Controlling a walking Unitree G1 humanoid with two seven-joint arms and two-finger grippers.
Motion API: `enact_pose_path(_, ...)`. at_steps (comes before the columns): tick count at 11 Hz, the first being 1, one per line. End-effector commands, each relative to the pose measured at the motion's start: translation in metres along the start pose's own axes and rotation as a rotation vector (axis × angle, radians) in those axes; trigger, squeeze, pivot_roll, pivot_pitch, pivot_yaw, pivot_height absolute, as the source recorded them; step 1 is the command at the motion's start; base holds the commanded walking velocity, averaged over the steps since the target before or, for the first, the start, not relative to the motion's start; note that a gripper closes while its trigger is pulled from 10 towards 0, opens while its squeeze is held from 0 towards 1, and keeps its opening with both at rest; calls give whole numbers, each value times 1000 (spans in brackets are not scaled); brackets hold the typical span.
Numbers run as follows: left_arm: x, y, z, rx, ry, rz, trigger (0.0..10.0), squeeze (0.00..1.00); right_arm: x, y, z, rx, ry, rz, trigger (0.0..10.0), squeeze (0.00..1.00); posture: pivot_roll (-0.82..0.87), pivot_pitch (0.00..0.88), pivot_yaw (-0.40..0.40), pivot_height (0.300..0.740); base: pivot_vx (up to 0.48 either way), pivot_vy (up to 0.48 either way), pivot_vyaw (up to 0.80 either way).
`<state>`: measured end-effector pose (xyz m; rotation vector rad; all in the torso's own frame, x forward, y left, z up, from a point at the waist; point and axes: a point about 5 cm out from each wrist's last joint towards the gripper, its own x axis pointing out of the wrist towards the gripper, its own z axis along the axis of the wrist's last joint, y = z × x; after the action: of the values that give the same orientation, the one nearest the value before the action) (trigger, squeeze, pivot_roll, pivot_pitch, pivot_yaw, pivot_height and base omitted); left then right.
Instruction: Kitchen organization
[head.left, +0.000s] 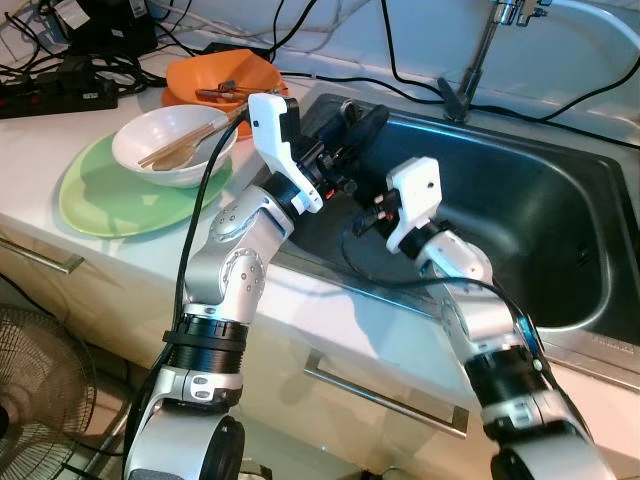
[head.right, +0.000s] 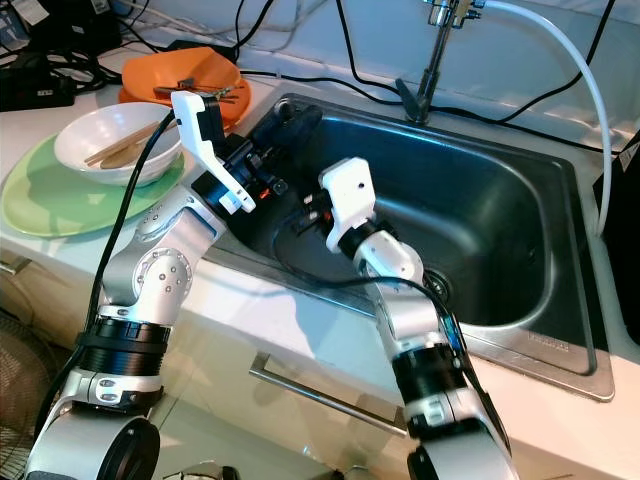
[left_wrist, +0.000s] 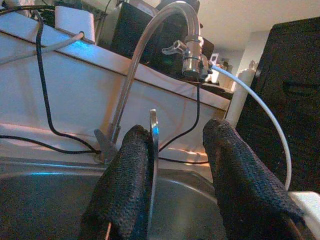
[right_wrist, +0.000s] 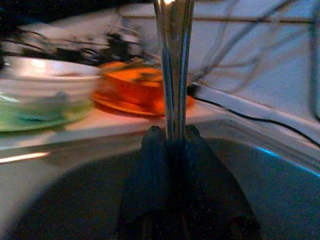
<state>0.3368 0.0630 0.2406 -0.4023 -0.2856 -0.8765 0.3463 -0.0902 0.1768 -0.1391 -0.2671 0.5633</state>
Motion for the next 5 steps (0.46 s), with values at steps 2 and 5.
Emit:
enact_pose_path(2,0,-7,2,2,-15,-33,10000,0,-1,-23,-5,-8,45,-145,0,0,53,58,-4,740,0,0,0)
enact_pose_path(5,-7,4,8,5,-52,44,10000,0,-2,-45,-4,7,47,-290,10000,0,54,58,-8,740,0,0,0)
